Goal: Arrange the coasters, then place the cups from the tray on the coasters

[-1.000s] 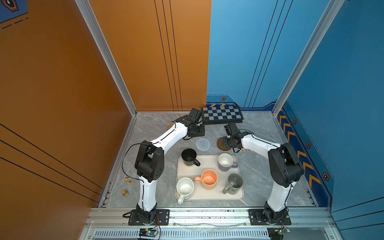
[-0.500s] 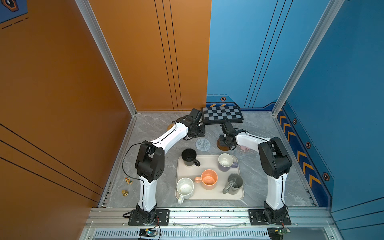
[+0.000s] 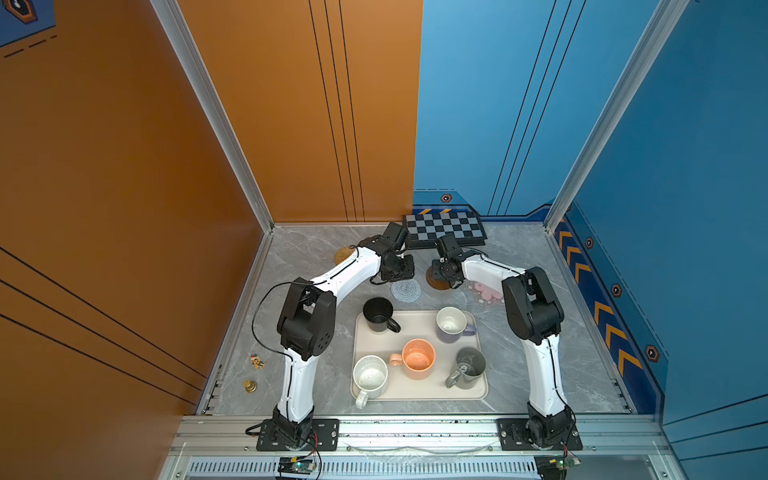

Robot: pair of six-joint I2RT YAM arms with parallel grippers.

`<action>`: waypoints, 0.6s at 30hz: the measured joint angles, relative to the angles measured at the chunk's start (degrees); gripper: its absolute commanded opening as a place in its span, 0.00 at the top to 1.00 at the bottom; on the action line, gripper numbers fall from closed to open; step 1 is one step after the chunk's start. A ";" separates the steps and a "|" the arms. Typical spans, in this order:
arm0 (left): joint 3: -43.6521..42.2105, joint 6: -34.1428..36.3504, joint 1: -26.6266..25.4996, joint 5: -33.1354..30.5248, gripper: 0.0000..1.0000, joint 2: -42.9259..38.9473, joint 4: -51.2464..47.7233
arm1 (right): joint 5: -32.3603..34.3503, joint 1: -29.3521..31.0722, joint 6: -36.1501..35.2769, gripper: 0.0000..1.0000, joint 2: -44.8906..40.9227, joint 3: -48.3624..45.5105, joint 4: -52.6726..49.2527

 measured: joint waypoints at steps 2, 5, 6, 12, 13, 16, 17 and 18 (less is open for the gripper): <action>0.00 -0.22 -0.11 0.39 0.65 0.42 -0.02 | 0.00 -0.17 0.13 0.75 1.07 1.73 -0.50; 0.00 -0.44 -0.11 0.79 0.66 1.05 -0.02 | 0.00 -0.52 0.11 0.75 2.01 3.21 -0.81; 0.00 -0.44 -0.11 0.83 0.66 1.16 -0.02 | -0.02 -0.66 0.11 0.75 2.12 3.41 -0.92; -0.04 -0.44 -0.04 0.85 0.67 1.25 -0.02 | 0.04 -2.78 0.07 0.75 2.19 3.52 -1.07; -0.09 -0.44 -0.04 0.85 0.66 1.25 -0.02 | 0.04 -3.50 0.02 0.75 2.19 3.52 -1.07; -0.11 -0.48 -0.04 0.85 0.67 1.25 -0.02 | 0.02 -5.79 -0.09 0.75 2.19 3.52 -1.07; -0.11 -0.59 -0.04 0.85 0.67 1.25 -0.02 | 0.02 -6.71 -0.09 0.75 2.19 3.52 -1.07; -0.11 -0.59 -0.07 0.85 0.66 1.25 -0.02 | 0.02 -7.61 -0.09 0.75 2.19 3.52 -1.07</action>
